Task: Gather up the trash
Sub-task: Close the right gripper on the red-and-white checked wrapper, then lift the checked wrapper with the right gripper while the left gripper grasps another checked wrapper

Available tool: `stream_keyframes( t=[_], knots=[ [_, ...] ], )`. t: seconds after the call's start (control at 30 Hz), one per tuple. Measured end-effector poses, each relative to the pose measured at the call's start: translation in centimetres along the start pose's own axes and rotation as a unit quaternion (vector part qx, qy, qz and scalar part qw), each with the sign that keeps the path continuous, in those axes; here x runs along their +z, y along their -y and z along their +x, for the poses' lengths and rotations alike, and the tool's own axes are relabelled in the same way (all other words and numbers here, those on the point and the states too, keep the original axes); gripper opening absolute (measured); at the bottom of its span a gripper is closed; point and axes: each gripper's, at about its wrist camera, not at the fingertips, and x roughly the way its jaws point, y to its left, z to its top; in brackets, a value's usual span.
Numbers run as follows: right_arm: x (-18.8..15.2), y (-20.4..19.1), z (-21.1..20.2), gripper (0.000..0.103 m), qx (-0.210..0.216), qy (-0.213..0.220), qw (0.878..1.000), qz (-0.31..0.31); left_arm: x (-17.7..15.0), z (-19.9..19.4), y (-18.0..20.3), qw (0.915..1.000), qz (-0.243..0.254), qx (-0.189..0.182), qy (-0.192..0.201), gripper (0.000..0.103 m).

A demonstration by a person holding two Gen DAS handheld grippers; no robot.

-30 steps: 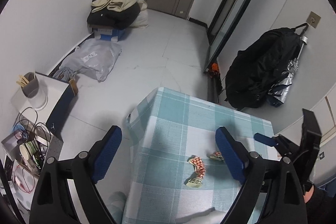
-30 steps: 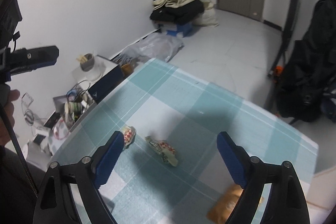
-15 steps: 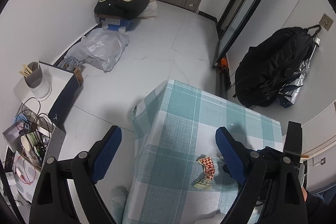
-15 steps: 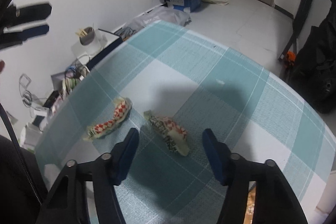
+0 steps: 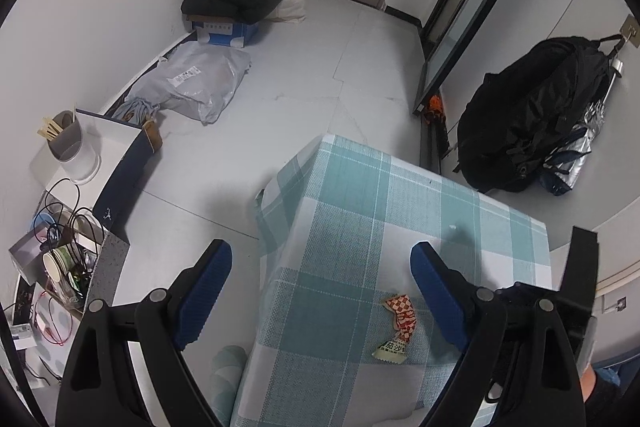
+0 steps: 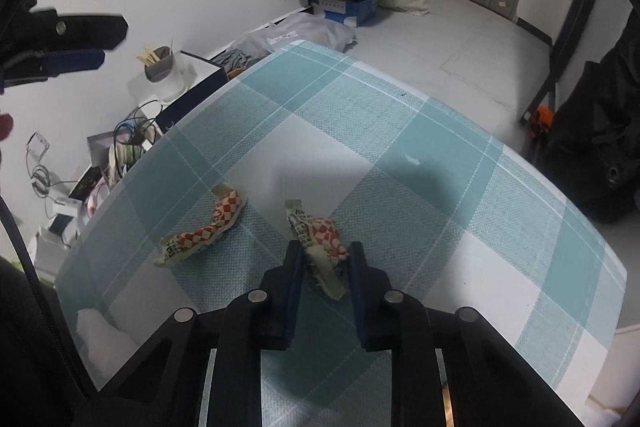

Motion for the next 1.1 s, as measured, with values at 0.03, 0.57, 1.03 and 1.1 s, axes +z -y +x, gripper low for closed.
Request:
stream_keyframes(
  t=[0.03, 0.57, 1.03, 1.1],
  knots=[
    [0.0, 0.1, -0.2, 0.021, 0.003, 0.002, 1.0, 0.003, 0.0, 0.1, 0.1, 1.0, 0.001, 0.001, -0.003, 0.089],
    [-0.2, 3.7, -4.8, 0.019, -0.021, 0.067, 0.996, 0.049, -1.2, 3.1, 1.9, 0.997, 0.043, 0.002, -0.065, 0.089],
    [-0.8, 8.1, -8.5, 0.019, -0.056, 0.115, 0.985, 0.113, -3.9, 5.5, 6.2, 0.9812, 0.126, -0.028, -0.144, 0.088],
    [-0.8, 8.4, -8.8, 0.019, -0.06, 0.119, 0.984, 0.117, -4.1, 5.6, 6.5, 0.979, 0.138, -0.029, -0.147, 0.087]
  ],
)
